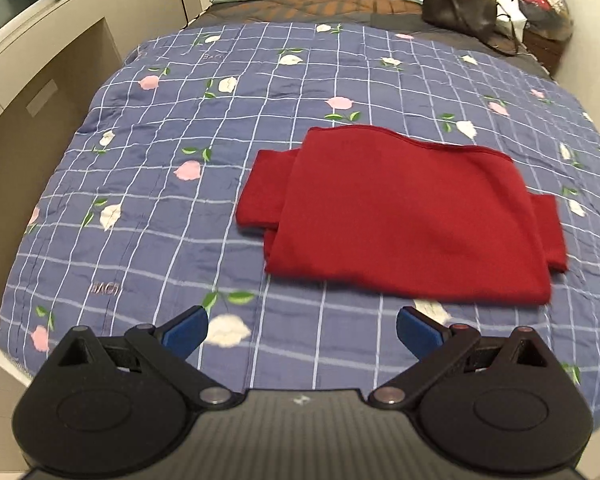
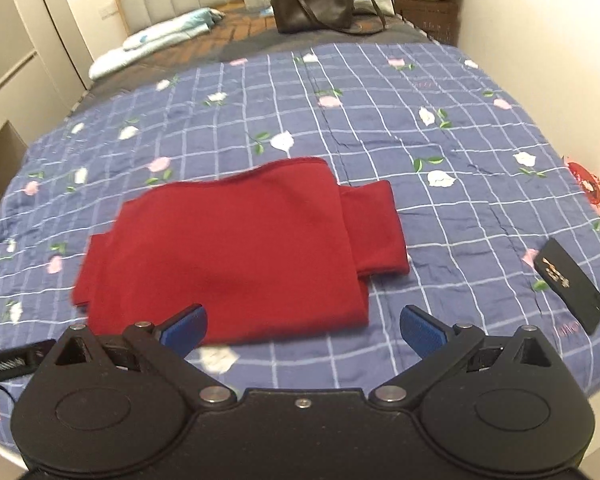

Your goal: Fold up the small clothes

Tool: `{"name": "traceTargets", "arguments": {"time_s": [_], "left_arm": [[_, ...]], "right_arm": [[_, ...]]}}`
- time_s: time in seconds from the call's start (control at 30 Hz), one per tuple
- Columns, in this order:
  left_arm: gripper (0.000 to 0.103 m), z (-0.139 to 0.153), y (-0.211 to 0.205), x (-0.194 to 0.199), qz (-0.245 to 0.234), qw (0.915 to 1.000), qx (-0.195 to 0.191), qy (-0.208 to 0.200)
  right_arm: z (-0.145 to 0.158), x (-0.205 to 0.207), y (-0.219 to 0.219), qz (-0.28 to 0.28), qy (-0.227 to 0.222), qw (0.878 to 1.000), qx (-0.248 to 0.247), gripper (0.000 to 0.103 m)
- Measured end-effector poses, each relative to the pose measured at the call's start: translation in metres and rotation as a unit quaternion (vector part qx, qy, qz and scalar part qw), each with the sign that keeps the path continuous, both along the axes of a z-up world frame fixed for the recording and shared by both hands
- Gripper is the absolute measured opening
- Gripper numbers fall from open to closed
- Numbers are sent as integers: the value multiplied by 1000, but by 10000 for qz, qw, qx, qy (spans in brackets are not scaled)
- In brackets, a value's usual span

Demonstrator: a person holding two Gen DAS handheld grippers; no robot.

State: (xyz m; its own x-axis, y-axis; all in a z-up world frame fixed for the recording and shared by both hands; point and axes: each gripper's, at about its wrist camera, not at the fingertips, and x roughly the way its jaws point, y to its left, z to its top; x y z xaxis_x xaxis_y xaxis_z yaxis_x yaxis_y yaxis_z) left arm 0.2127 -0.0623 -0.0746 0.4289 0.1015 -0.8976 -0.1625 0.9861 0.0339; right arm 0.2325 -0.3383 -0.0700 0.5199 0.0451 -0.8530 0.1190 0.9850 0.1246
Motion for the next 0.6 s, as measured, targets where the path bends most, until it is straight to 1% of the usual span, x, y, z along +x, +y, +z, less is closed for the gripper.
{"name": "traceTargets", "arguments": {"time_s": [0.13,0.27,0.43,0.53,0.6], "left_arm": [[102,13,2,-28,2,9999,-153,-80],[102,23,-4,-47,34,9999,-99,-128],[102,32,-23,-53,179,9996,-5,-204],[103,34,-40,-53,370,9991,1,-185],[102,36,-57,-53,356,9992,-33,-205]], "right_arm": [[32,-40,7,22,-193,9996,204,102],[61,-69,10,127,-462,9983,325,102],[88,-86,0,315,-748,9963,292,102],[100,-89,-17,441,-879,9949,214,102],[106,-89,-30,564,-907,9942,86,102]]}}
